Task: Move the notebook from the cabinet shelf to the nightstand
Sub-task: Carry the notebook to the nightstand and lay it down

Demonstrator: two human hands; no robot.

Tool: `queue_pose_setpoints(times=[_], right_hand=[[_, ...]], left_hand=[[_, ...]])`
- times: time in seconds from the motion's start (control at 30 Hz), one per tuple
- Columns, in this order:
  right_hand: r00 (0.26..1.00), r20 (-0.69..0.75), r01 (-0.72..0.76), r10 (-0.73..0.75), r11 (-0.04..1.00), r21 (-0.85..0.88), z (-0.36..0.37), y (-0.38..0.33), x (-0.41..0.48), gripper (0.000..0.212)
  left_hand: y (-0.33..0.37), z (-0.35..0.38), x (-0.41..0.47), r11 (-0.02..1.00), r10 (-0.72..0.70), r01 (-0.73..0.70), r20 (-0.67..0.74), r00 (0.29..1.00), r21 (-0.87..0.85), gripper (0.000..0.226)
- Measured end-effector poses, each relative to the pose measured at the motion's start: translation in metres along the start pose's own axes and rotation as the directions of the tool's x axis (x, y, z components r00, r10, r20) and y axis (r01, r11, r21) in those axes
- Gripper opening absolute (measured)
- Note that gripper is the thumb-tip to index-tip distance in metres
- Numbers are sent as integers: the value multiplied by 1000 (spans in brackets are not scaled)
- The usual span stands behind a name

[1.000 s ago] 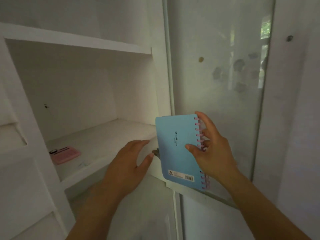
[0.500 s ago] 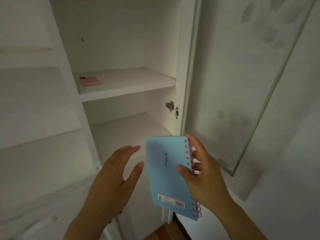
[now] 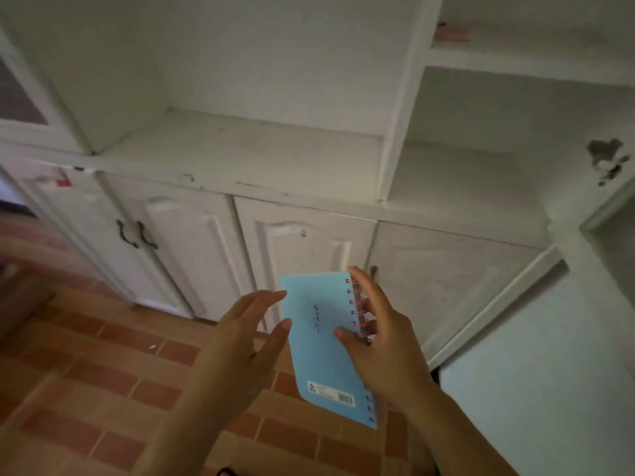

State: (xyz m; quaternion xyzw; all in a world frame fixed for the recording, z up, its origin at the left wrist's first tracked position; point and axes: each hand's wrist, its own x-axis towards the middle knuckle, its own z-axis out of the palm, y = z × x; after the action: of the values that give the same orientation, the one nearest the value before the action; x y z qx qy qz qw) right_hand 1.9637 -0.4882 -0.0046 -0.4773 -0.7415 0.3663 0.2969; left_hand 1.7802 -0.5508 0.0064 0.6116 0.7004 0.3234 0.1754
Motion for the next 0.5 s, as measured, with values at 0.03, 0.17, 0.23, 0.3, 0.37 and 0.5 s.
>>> queue_pose_setpoints(times=[0.03, 0.17, 0.23, 0.3, 0.37, 0.5], right_hand=[[999, 37, 15, -16, 1000, 6, 11, -7, 1, 76], [977, 199, 70, -73, 997, 23, 60, -40, 0, 71], [951, 287, 114, -113, 993, 12, 91, -62, -3, 69], [917, 366, 168, -159, 986, 6, 128, -88, -8, 69], [884, 420, 220, -205, 975, 13, 168, -115, -16, 70], [819, 483, 313, -310, 947, 78, 248, -173, -35, 74]], left_hand=[[-11, -6, -11, 999, -37, 37, -23, 999, 6, 40], [-60, -33, -68, 974, -215, 220, -86, 973, 49, 37], [-83, -54, -98, 944, -319, 327, -132, 938, 43, 38], [-101, -80, -127, 910, -403, 413, -174, 898, 24, 39], [-122, -107, -153, 874, -470, 485, -217, 856, 20, 41], [-173, -164, -208, 836, -516, 549, -310, 799, 24, 43]])
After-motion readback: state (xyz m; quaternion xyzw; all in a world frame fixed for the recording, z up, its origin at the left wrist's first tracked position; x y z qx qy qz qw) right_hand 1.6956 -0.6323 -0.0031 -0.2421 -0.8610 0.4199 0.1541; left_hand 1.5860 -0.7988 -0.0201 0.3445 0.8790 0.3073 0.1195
